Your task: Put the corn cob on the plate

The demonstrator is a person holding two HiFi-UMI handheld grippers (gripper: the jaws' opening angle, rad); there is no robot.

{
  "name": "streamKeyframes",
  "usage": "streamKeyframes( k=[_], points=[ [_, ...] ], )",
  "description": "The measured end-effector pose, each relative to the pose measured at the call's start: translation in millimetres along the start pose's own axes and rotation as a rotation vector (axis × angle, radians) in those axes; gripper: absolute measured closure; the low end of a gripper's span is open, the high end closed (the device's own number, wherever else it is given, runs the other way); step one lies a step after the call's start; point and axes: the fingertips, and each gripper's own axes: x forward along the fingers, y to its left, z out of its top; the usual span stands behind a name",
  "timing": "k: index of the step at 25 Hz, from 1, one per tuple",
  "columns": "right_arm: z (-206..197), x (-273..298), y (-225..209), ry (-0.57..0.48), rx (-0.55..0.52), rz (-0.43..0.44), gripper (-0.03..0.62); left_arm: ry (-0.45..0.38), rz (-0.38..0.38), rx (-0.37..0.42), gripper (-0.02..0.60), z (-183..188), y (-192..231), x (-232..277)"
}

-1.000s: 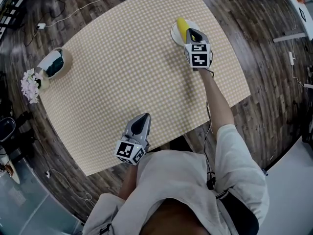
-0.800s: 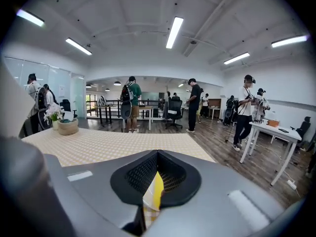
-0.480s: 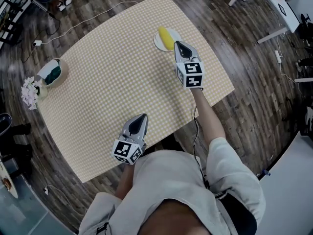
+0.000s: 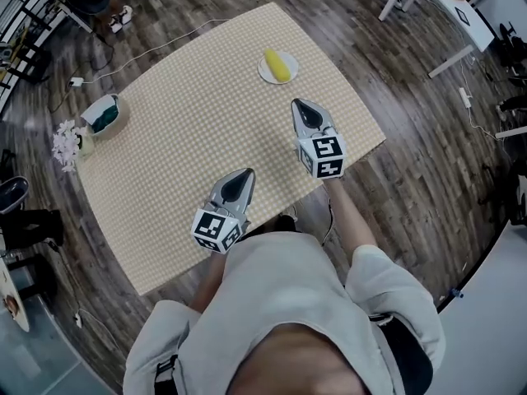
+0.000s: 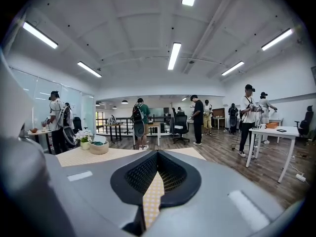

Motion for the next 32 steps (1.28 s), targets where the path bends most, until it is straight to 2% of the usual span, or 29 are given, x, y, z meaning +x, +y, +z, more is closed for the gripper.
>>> streamKeyframes(
  k=[9, 13, 19, 26, 32],
  points=[
    [-6, -89, 52, -0.054, 0.071, 0.022, 0.597, -0.057, -0.049, 0.077, 0.574, 25, -26, 0],
    [-17, -127, 76, -0.046, 0.052, 0.039, 0.597, -0.06, -0.058, 0.092, 0.574, 26, -39, -2],
    [-27, -173, 84, -0.064, 0.078, 0.045, 0.597, -0.045, -0.07, 0.103, 0.574, 17, -53, -5],
    [-34, -177, 75, -0.046, 0.096, -0.015, 0.597, -0.025, -0.095, 0.096, 0.574, 10, -65, -5],
    [-27, -166, 83, -0.05, 0.099, 0.028, 0.599, -0.022, -0.103, 0.087, 0.574, 9, -71, -4]
  ],
)
